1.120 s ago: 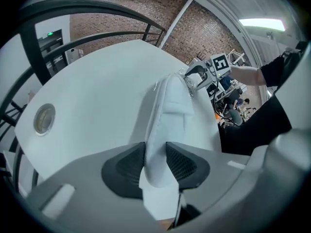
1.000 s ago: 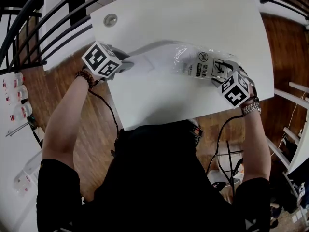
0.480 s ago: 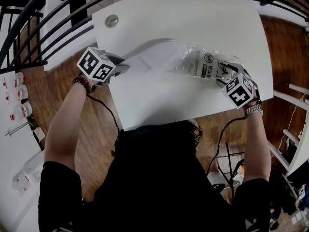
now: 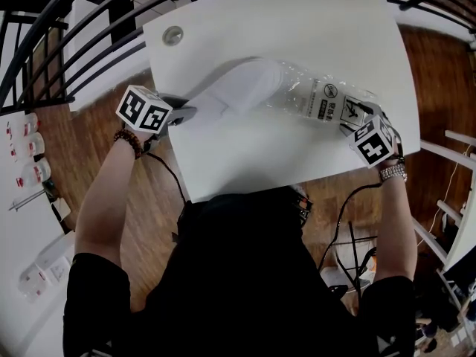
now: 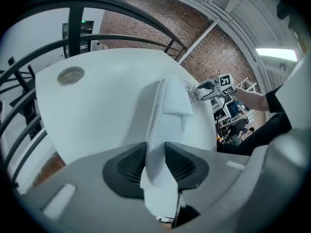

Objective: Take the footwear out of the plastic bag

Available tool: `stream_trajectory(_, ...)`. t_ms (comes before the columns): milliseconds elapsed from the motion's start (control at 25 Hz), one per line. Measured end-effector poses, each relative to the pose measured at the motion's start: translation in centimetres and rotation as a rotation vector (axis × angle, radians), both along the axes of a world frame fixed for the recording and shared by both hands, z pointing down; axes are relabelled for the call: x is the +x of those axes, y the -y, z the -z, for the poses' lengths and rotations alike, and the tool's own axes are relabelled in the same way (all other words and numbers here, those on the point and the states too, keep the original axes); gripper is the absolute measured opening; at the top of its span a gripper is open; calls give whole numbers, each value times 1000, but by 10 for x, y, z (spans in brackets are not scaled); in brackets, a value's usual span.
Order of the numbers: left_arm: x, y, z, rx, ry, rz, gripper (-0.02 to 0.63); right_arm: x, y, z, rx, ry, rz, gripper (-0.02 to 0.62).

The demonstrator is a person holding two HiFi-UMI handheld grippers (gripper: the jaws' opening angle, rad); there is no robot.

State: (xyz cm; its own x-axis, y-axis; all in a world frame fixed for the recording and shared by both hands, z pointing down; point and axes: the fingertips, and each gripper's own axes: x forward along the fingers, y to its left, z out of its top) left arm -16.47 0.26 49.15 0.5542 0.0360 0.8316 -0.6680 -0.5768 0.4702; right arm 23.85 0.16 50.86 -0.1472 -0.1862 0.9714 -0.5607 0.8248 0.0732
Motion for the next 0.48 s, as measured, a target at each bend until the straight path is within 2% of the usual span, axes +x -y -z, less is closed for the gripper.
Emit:
stream_trajectory(120, 0, -8, -3, -35, -30, 45, 140, 4, 0, -2, 6, -4, -23, 318)
stream_trajectory(320, 1, -12, -4, -42, -43, 106, 140, 12, 1, -3, 13, -7, -49, 318)
stream_trajectory(480, 3, -15, -5, -49, -55, 165, 141, 21, 2, -1, 21, -14, -113, 318)
